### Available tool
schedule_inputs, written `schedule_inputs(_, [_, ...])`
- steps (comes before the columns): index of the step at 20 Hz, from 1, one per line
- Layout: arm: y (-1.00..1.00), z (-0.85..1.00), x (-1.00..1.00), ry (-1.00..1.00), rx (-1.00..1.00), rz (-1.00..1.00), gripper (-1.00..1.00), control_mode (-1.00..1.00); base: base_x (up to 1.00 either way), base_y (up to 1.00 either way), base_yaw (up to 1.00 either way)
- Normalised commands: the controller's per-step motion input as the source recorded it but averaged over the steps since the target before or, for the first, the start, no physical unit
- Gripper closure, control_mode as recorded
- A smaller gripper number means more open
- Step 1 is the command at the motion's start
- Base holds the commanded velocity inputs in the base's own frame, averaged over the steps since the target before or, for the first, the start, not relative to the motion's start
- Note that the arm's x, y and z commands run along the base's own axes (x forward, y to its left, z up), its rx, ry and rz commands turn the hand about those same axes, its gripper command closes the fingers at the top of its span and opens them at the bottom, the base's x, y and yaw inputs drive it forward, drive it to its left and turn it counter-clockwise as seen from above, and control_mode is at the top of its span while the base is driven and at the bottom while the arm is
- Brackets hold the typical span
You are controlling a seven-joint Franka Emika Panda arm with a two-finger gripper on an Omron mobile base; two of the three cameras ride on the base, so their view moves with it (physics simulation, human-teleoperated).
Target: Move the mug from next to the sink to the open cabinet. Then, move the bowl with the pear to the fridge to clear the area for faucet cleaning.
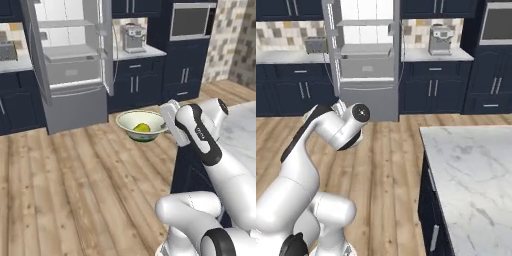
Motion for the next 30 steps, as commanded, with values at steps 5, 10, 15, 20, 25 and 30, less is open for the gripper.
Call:
schedule_inputs(5, [0.00, 0.00, 0.00, 0.00, 0.00, 0.00, 1.00, 1.00, 1.00, 0.43, 0.00])
schedule_inputs(10, [0.00, 0.00, 0.00, 0.00, 0.00, 0.00, 1.00, 1.00, 1.00, 0.45, 0.00])
schedule_inputs(15, [0.00, 0.00, 0.00, 0.00, 0.00, 0.00, 1.00, 1.00, 1.00, 0.47, 0.00])
schedule_inputs(20, [0.00, 0.00, 0.00, 0.00, 0.00, 0.00, 1.00, 1.00, 1.00, 0.42, 0.02])
schedule_inputs(25, [0.00, 0.00, 0.00, 0.00, 0.00, 0.00, 1.00, 1.00, 1.00, 0.37, 0.11])
schedule_inputs(30, [0.00, 0.00, 0.00, 0.00, 0.00, 0.00, 1.00, 1.00, 1.00, 0.31, 0.10])
